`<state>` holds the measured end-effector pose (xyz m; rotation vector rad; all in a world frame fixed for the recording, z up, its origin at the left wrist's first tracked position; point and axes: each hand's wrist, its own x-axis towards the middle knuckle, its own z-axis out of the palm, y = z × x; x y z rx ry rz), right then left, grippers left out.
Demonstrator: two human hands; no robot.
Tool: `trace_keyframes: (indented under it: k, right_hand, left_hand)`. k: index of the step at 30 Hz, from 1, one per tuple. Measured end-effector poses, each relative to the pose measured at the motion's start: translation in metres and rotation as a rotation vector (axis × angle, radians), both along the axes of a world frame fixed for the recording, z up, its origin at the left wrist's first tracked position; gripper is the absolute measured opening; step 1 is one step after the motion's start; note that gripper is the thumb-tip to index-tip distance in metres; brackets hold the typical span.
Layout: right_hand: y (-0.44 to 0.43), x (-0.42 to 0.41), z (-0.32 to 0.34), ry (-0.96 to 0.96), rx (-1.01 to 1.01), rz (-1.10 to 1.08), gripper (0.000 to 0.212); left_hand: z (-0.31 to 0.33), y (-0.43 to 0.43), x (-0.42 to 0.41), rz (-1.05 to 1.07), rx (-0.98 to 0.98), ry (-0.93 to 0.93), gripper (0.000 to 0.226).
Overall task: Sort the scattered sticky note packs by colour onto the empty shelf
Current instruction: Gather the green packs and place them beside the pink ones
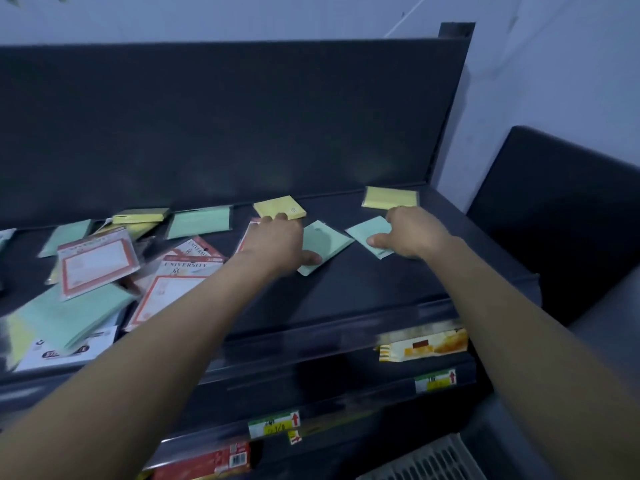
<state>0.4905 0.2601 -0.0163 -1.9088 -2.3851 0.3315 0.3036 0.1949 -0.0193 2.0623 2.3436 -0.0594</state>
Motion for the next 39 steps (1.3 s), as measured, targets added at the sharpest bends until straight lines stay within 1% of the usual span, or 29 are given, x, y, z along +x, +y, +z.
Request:
trace_keyframes:
  k: [2, 5, 7, 9, 10, 11, 13, 15, 17, 21, 23, 26, 31, 35, 39]
  right_hand:
    - [0.007, 0.0, -0.005, -0.008, -0.052, -0.014, 0.05]
    - [0.018, -0.003, -0.008, -0.001, -0.109, -0.029, 0.048]
    - [0.021, -0.006, -0.007, -0.021, -0.131, -0.043, 0.047]
    - [0.021, -0.009, -0.003, -0.076, -0.139, -0.067, 0.053]
    - [0.021, -0.01, -0.001, -0.104, -0.14, -0.085, 0.058]
    - [0.02, -0.011, 0.001, -0.113, -0.142, -0.101, 0.059]
    - [0.02, -0.015, 0.003, -0.038, -0.136, -0.125, 0.043]
    - [0.024, -0.019, 0.001, 0.07, -0.076, -0.128, 0.03]
    - [0.024, -0.024, 0.0, 0.127, 0.03, -0.119, 0.027]
    - [0.008, -0.039, 0.011, 0.151, 0.185, -0.09, 0.014]
    - [-0.006, -0.046, 0.02, 0.158, 0.251, -0.095, 0.017]
    - [-0.034, -0.055, 0.034, 0.171, 0.346, -0.105, 0.026]
    - [-0.094, -0.055, 0.054, 0.178, 0.448, -0.199, 0.025]
    - [-0.156, -0.034, 0.056, 0.168, 0.534, -0.329, 0.022]
    - [-0.231, 0.001, 0.052, 0.094, 0.559, -0.514, 0.023]
  left_hand:
    - [-0.003, 0.005, -0.001, 0.046, -0.066, -0.08, 0.066]
    - [-0.004, 0.013, -0.001, 0.064, -0.118, -0.15, 0.057]
    - [-0.001, 0.014, 0.0, 0.078, -0.121, -0.186, 0.061]
    - [0.003, 0.014, 0.003, 0.098, -0.107, -0.23, 0.069]
    - [0.004, 0.014, 0.004, 0.098, -0.084, -0.253, 0.067]
    - [0.005, 0.013, 0.004, 0.093, -0.054, -0.29, 0.063]
    - [0.005, 0.013, 0.002, 0.076, 0.009, -0.407, 0.049]
    - [0.007, 0.01, -0.003, 0.053, 0.065, -0.523, 0.031]
    - [0.011, 0.004, -0.008, 0.044, 0.114, -0.577, 0.02]
    - [0.022, -0.014, -0.027, 0.033, 0.224, -0.586, 0.017]
    - [0.03, -0.024, -0.037, 0.013, 0.293, -0.581, 0.015]
    - [0.042, -0.04, -0.049, -0.05, 0.377, -0.585, 0.016]
    - [0.058, -0.073, -0.059, -0.224, 0.442, -0.65, 0.015]
    - [0.063, -0.105, -0.05, -0.386, 0.411, -0.724, 0.016]
    - [0.061, -0.137, -0.013, -0.625, 0.334, -0.773, 0.014]
